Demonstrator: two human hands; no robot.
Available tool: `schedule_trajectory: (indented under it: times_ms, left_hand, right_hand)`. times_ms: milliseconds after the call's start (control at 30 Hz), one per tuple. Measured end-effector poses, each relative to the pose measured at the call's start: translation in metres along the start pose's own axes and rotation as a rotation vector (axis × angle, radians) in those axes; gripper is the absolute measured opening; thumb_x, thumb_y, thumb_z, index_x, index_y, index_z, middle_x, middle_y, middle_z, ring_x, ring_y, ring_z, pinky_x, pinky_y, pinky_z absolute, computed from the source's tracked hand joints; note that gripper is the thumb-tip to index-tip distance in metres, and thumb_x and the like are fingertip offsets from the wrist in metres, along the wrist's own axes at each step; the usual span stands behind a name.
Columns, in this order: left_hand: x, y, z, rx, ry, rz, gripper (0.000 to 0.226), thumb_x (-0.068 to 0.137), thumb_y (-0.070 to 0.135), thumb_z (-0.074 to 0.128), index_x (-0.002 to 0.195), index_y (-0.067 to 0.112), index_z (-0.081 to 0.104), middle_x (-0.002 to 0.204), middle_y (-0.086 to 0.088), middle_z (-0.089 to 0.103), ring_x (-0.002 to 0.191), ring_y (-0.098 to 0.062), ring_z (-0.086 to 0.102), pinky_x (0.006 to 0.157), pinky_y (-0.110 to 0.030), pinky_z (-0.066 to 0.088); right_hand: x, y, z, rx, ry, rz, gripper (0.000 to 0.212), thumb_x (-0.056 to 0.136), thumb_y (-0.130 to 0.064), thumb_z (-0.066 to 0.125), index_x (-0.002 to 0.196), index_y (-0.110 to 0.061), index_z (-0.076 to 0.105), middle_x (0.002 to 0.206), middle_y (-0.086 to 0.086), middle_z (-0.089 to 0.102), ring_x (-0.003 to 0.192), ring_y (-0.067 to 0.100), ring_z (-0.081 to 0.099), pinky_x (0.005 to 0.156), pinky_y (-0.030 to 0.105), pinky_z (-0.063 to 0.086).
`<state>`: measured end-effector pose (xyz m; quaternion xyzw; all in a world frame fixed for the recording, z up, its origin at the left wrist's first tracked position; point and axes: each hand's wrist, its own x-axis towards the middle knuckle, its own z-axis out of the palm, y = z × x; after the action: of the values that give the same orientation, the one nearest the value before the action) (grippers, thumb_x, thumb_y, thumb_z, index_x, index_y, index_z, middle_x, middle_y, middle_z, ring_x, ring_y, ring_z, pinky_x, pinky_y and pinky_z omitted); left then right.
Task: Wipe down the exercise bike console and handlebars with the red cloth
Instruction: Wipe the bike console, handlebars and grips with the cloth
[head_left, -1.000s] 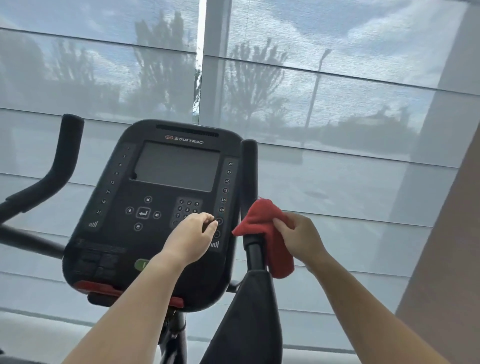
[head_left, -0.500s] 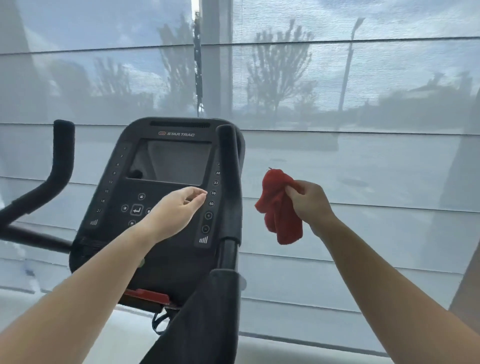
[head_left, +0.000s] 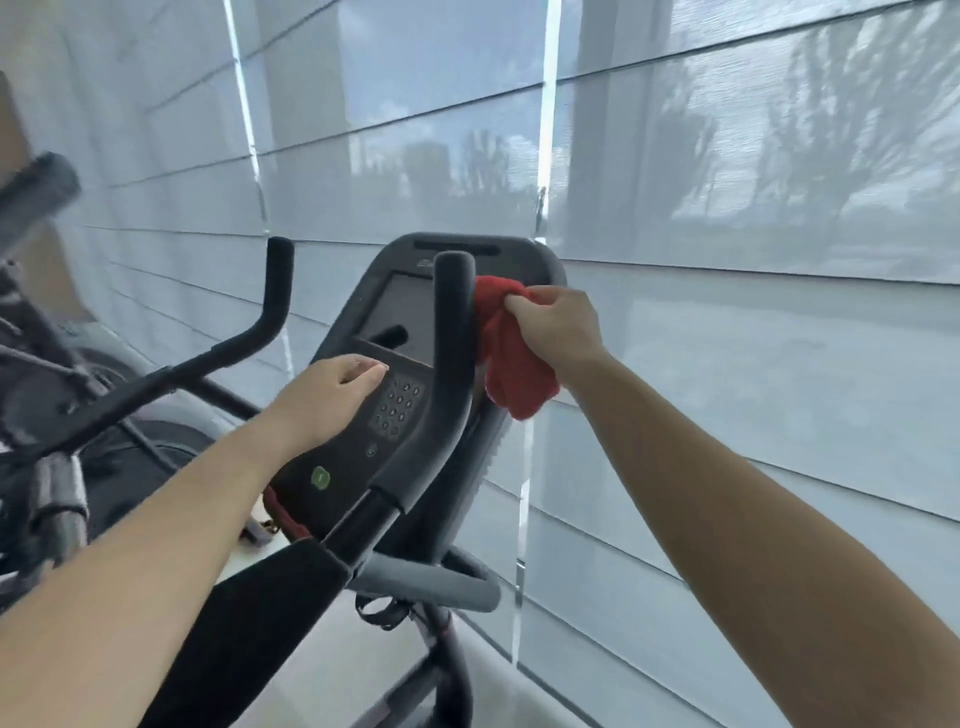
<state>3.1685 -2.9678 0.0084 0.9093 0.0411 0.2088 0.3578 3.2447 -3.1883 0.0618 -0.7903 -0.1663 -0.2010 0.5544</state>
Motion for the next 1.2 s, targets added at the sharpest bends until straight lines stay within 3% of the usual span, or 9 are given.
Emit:
schedule_trajectory:
  times_ms: [200,300,367,567,733,833,933,1067,1200]
  left_hand:
    - [-0.015,-0.022,0.01,-0.058,0.126,-0.118,0.032,0.095,0.043,0.042,0.117,0.029,0.059,0.12,0.01,0.06,0.113,-0.011,0.053,0.092,-0.031,0.043]
    - [-0.022,-0.031,0.022,-0.052,0.102,-0.124,0.027,0.095,0.041,0.042,0.114,0.033,0.059,0.117,0.015,0.059,0.109,-0.006,0.052,0.075,-0.018,0.039]
    - [-0.022,-0.032,0.025,-0.022,0.084,-0.102,0.026,0.095,0.04,0.042,0.114,0.035,0.059,0.114,0.017,0.06,0.105,-0.002,0.053,0.08,-0.02,0.039]
    - [-0.022,-0.033,0.03,0.058,0.044,-0.049,0.025,0.095,0.038,0.042,0.114,0.035,0.059,0.114,0.019,0.059,0.105,0.001,0.053,0.09,-0.025,0.039]
    - [-0.021,-0.035,0.027,0.07,0.046,-0.043,0.027,0.096,0.037,0.041,0.116,0.032,0.06,0.117,0.017,0.059,0.103,0.0,0.053,0.087,-0.022,0.037]
    - [-0.021,-0.033,0.028,0.065,0.052,-0.024,0.028,0.096,0.036,0.042,0.116,0.03,0.06,0.118,0.015,0.059,0.103,0.0,0.053,0.086,-0.022,0.037]
    - [-0.022,-0.031,0.027,0.039,0.049,-0.011,0.027,0.096,0.035,0.042,0.116,0.029,0.06,0.118,0.013,0.059,0.103,0.0,0.053,0.087,-0.022,0.039]
    - [-0.024,-0.032,0.027,0.026,0.043,0.004,0.028,0.096,0.035,0.042,0.117,0.029,0.059,0.118,0.014,0.058,0.1,0.005,0.052,0.083,-0.018,0.037]
    - [-0.022,-0.031,0.03,0.028,0.051,0.019,0.027,0.096,0.036,0.043,0.115,0.029,0.06,0.116,0.014,0.059,0.1,0.002,0.053,0.081,-0.015,0.035]
  right_hand:
    - [0.01,-0.005,-0.003,0.336,-0.381,0.182,0.023,0.075,0.001,0.036,0.063,-0.009,0.054,0.061,0.003,0.042,0.063,0.02,0.042,0.058,0.028,0.035]
    - [0.012,0.013,-0.017,0.577,-0.739,0.015,0.055,0.064,0.017,0.031,0.099,-0.006,0.067,0.081,0.008,0.062,0.076,0.019,0.061,0.067,0.026,0.051]
    - [0.009,0.025,-0.02,0.545,-0.845,-0.127,0.068,0.071,0.024,0.036,0.124,-0.013,0.058,0.102,0.005,0.065,0.093,0.019,0.063,0.082,0.03,0.052]
    - [-0.001,0.037,-0.007,0.429,-0.594,-0.236,0.06,0.082,-0.003,0.067,0.136,-0.023,0.048,0.126,0.006,0.061,0.111,0.035,0.057,0.101,0.047,0.044]
    - [-0.016,0.03,0.012,0.428,-0.304,-0.196,0.057,0.074,-0.017,0.078,0.125,-0.024,0.057,0.12,-0.004,0.064,0.109,0.008,0.06,0.092,0.029,0.05]
    - [-0.024,0.027,0.025,0.488,-0.173,-0.15,0.064,0.071,-0.018,0.081,0.127,-0.023,0.051,0.126,-0.005,0.058,0.11,0.007,0.059,0.095,0.033,0.05]
    - [-0.029,0.026,0.035,0.418,-0.152,-0.226,0.084,0.075,-0.021,0.077,0.143,-0.03,0.028,0.139,-0.009,0.044,0.118,0.006,0.053,0.1,0.031,0.047]
    - [-0.028,0.027,0.039,0.265,-0.147,-0.336,0.079,0.081,-0.023,0.071,0.146,-0.021,0.027,0.151,-0.007,0.03,0.136,0.016,0.036,0.108,0.043,0.037]
    - [-0.027,0.026,0.037,0.165,-0.141,-0.339,0.074,0.08,-0.029,0.07,0.143,-0.025,0.032,0.14,-0.003,0.047,0.127,0.017,0.046,0.104,0.042,0.041]
